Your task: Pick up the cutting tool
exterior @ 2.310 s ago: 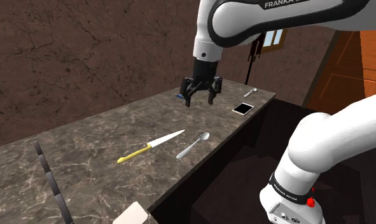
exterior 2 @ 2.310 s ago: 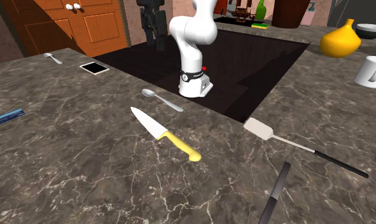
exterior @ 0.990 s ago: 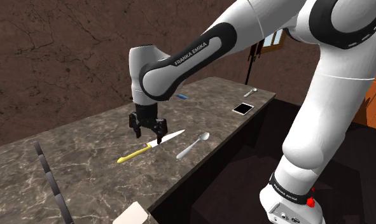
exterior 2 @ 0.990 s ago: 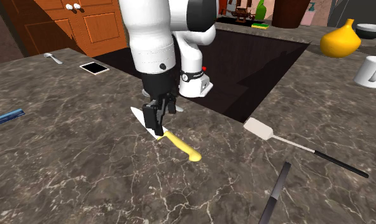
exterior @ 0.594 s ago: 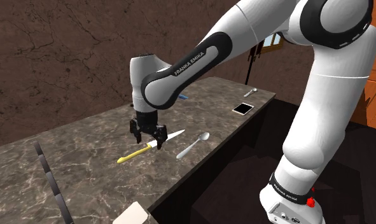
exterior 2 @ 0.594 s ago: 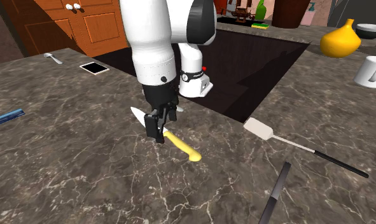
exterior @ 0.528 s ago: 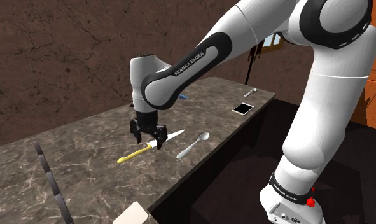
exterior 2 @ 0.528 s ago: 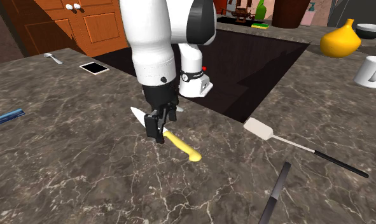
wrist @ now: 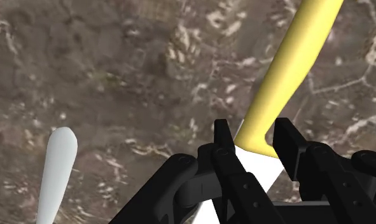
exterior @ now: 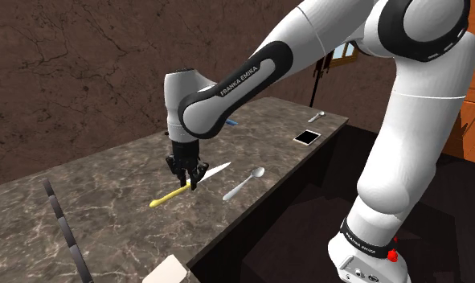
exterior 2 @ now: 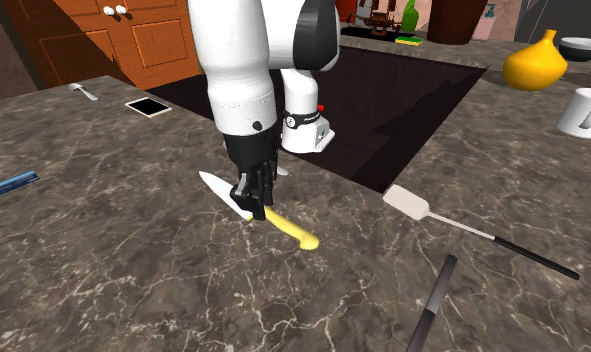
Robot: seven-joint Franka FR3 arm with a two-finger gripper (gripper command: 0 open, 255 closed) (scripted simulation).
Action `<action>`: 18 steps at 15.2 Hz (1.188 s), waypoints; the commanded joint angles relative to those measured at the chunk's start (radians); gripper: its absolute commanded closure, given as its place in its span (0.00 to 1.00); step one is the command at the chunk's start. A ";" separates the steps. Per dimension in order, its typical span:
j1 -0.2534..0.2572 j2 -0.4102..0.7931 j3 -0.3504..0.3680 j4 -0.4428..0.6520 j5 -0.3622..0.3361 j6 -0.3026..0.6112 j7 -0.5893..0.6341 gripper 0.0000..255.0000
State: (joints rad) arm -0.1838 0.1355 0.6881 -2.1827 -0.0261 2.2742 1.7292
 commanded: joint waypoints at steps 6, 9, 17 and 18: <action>-0.007 -0.039 0.006 0.020 0.032 -0.051 -0.020 1.00; -0.012 -0.066 0.008 0.038 0.052 -0.089 -0.033 1.00; -0.019 -0.126 0.007 0.096 0.094 -0.194 -0.059 1.00; -0.019 -0.127 0.007 0.097 0.095 -0.196 -0.059 1.00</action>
State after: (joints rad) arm -0.2030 0.0124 0.6950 -2.0931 0.0665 2.0883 1.6710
